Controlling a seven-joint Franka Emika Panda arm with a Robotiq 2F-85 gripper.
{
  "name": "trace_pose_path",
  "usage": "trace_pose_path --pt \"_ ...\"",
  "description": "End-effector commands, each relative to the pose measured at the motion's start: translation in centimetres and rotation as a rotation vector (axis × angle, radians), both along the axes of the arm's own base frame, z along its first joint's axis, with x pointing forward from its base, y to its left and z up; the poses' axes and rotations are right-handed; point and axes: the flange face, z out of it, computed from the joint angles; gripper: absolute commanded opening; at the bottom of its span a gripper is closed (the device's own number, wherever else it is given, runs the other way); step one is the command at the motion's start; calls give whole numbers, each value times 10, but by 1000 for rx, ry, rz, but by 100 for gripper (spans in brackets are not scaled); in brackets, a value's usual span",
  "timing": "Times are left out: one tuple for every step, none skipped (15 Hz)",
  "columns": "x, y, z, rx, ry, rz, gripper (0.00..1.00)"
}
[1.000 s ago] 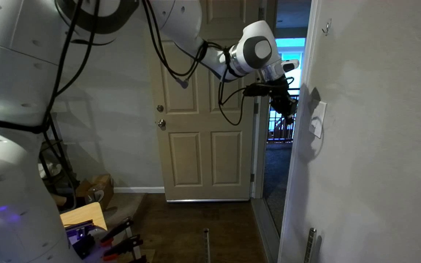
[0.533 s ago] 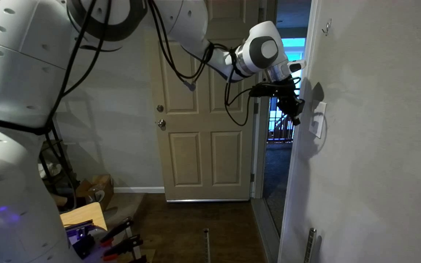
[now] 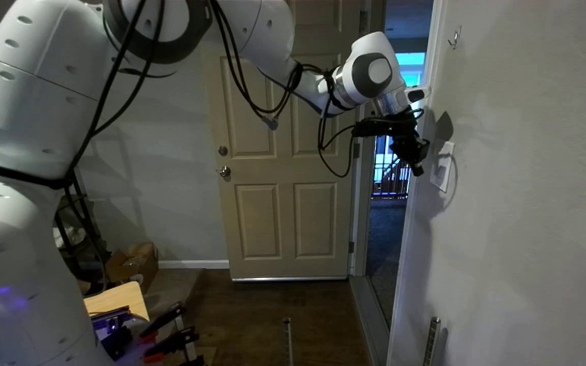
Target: Press the switch on the wall
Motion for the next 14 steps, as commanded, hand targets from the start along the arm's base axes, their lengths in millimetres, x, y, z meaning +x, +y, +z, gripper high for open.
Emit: trace_pose_path --pt "13 -2 3 -7 -20 -24 5" --pt "17 -3 2 -10 -22 -24 5" --pt "20 -3 2 -13 -23 -23 5" --pt "23 -4 1 -18 -27 -21 5" --pt "26 -4 1 -23 -34 -24 5" --pt "28 -6 1 -31 -39 -29 5" --pt "31 -8 0 -40 -43 -34 5" --pt "33 -10 0 -49 -52 -41 5" --pt "34 -13 -1 -56 -58 -51 5" --pt "35 -15 -1 -57 -66 -60 5" --pt "36 -16 -2 -61 -72 -67 5" --pt "36 -15 -1 -61 -78 -76 5" --pt "36 -14 -1 -58 -81 -85 4" --pt "36 -14 -1 -49 -82 -94 4"
